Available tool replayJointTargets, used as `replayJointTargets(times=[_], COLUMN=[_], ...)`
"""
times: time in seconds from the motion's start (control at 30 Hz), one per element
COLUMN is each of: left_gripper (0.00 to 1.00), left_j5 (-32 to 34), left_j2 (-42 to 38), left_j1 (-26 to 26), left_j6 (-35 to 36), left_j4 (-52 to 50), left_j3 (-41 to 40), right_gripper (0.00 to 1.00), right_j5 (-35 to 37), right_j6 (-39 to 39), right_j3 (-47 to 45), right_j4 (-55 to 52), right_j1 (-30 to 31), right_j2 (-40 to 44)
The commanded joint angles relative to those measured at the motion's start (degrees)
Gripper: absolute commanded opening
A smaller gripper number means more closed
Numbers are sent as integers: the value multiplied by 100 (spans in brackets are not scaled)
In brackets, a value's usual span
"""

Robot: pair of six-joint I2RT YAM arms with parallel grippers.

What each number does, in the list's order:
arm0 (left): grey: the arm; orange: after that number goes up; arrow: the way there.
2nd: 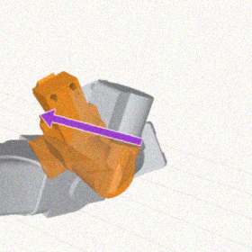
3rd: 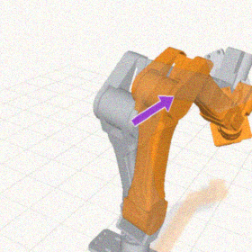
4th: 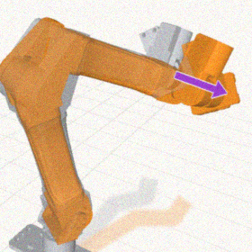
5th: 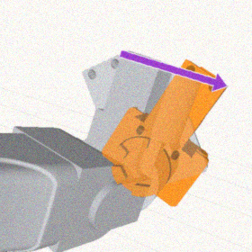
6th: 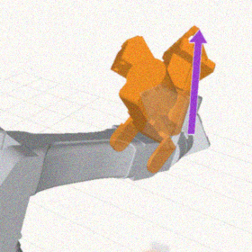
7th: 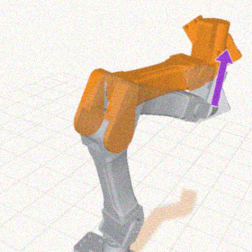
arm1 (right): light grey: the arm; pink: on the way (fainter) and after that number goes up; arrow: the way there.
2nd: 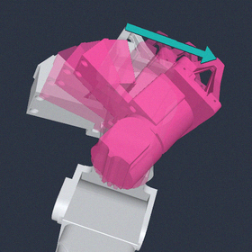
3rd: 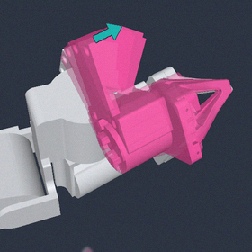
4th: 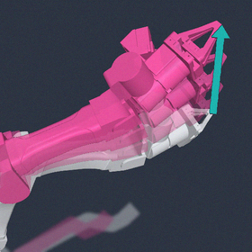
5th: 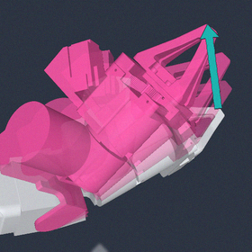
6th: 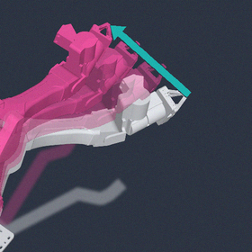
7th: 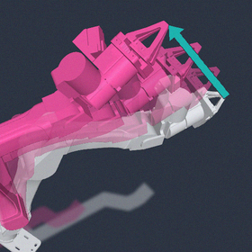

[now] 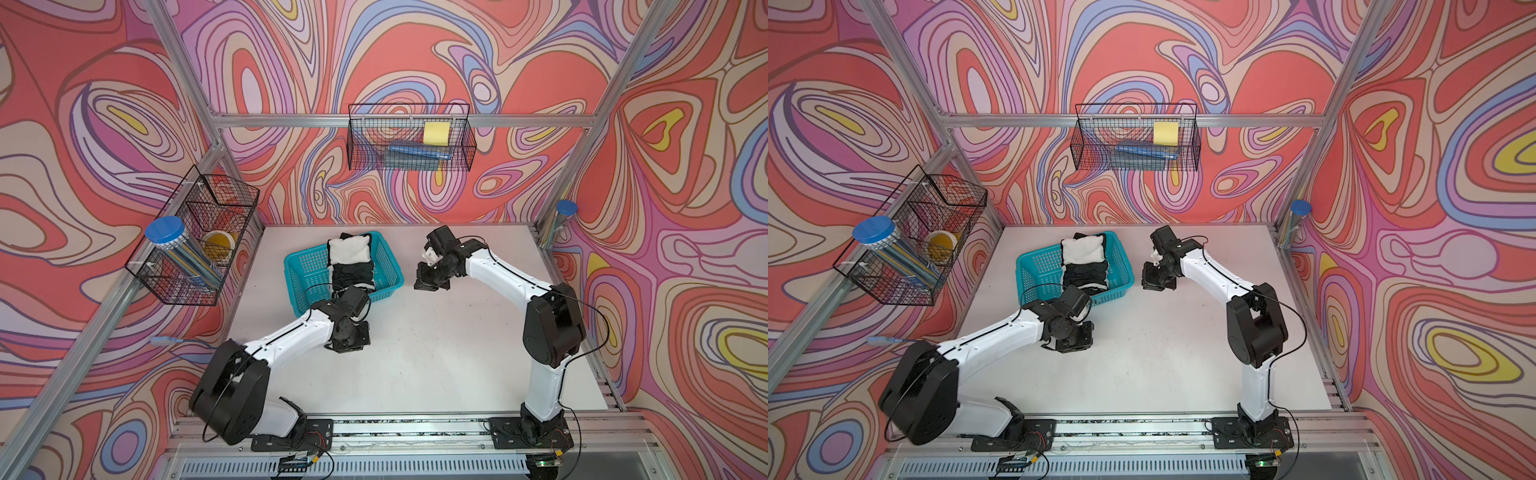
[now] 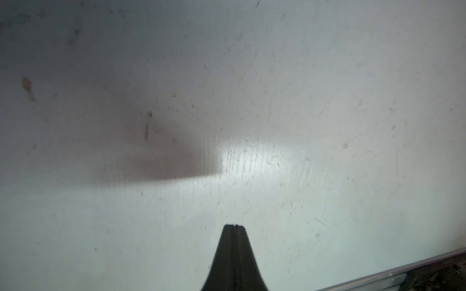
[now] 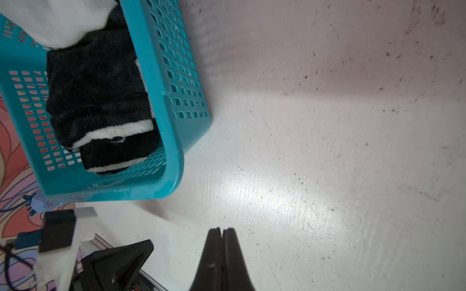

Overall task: Roll up the pillowcase
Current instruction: Move the bin to the center of the board.

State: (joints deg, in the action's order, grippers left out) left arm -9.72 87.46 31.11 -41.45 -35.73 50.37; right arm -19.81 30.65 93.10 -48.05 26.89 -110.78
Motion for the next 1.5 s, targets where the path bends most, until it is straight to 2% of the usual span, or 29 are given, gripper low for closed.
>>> replayJointTargets(times=[0.0, 0.13, 0.3, 0.47, 0.63, 0.77, 0.97, 1.03, 1.13, 1.17, 1.2, 1.23, 1.3, 1.33, 1.37, 1.4, 1.47], left_gripper=[0, 0, 0, 0, 0, 0, 0, 0, 0, 4, 21, 28, 41, 50, 67, 98, 99], left_j5=[548, 1351, 1532, 1815, 1625, 1327, 1103, 1121, 1134, 1044, 971, 956, 1014, 1006, 995, 1051, 1289], left_j2=[954, 1199, 1680, 1652, 2001, 2656, 3325, 3165, 2510, 2205, 1927, 1593, 933, 609, 298, 56, -373], left_j1=[-22, -71, -473, -1189, -1730, -1760, -1742, -1731, -1731, -1731, -1731, -1702, -1595, -1533, -1460, -1379, -1238], left_j6=[-141, -154, 115, 204, 559, 820, 602, 552, 523, 568, 597, 594, 619, 686, 741, 767, 829], left_j4=[677, 968, 689, 634, 756, 795, 421, 392, 439, 474, 452, 378, 176, 58, -101, -265, -617], left_j3=[549, 804, 1192, 1153, 1695, 2678, 3890, 3712, 2905, 2576, 2312, 2023, 1600, 1442, 1354, 1288, 1281], right_gripper=[0, 0, 0, 0, 0, 0, 0, 0, 0, 0, 11, 29, 96, 98, 98, 98, 98], right_j5=[-2, 60, 161, 140, 109, 107, 100, 137, 205, 267, 330, 456, 876, 1219, 1652, 1922, 2612], right_j6=[-80, -165, -225, -275, -331, -383, -380, -399, -443, -468, -508, -563, -618, -632, -628, -675, -763], right_j3=[84, 130, 24, 56, 210, 430, 501, 478, 438, 437, 433, 436, 442, 445, 440, 393, 322], right_j4=[-94, -290, -344, -415, -511, -629, -649, -641, -618, -626, -628, -646, -725, -783, -837, -789, -707], right_j1=[-148, -295, -412, -504, -528, -569, -742, -788, -865, -889, -901, -903, -904, -905, -903, -906, -912], right_j2=[145, 220, 390, 363, 257, 113, -19, -25, 10, 20, 38, 54, 90, 122, 154, 225, 391])
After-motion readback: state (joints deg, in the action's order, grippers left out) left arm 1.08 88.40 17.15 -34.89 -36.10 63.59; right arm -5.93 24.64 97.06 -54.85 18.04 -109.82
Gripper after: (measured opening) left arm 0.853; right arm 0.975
